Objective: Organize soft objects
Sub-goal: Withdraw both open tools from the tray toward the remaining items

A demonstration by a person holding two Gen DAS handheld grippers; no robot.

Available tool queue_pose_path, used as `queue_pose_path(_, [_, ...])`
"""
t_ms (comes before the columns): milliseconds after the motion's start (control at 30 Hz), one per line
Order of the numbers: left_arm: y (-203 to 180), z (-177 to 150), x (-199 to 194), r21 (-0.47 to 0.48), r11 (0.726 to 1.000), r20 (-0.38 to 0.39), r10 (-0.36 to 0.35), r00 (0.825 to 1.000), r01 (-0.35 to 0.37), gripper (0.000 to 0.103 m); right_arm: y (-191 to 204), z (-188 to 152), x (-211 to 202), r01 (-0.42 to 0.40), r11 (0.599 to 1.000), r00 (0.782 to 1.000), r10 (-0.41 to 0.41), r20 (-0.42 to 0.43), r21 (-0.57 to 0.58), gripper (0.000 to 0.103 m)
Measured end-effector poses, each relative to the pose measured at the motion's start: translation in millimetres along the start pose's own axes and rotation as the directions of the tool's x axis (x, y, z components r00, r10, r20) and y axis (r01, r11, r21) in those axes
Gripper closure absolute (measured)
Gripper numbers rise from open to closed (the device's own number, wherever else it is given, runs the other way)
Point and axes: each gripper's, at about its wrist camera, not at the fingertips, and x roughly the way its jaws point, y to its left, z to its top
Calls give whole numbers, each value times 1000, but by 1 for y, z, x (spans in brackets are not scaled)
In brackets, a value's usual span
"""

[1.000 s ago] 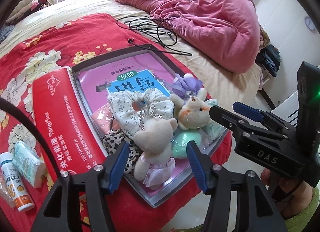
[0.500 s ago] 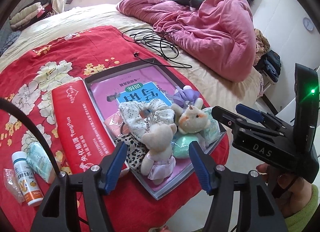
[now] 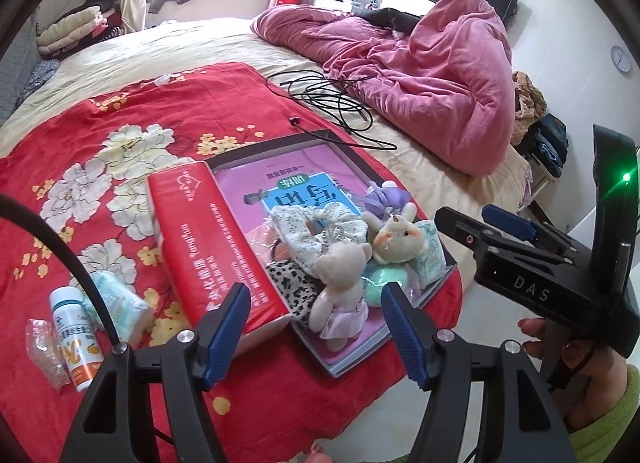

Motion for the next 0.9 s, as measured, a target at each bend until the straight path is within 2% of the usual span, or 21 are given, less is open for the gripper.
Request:
queue_pose_path(333, [19, -9, -28, -40, 999, 31, 36, 999, -35, 35, 29, 3, -13, -19, 998, 1000, 20, 22, -58, 26])
queue_pose_path(567, [51, -22, -50, -105, 993, 46, 66, 997, -61, 35, 63, 2, -17, -64, 991, 997, 67, 24, -121, 25])
queue_pose_path(767, [99, -43, -68, -191, 975, 43, 128, 991, -117, 35, 113, -2, -12, -123, 971, 992, 125, -1, -203, 25])
queue_pose_path(900, [146, -63, -79, -280, 946, 23, 177, 984, -164, 35, 152, -6, -6, -165, 947, 986, 164, -28, -276, 25])
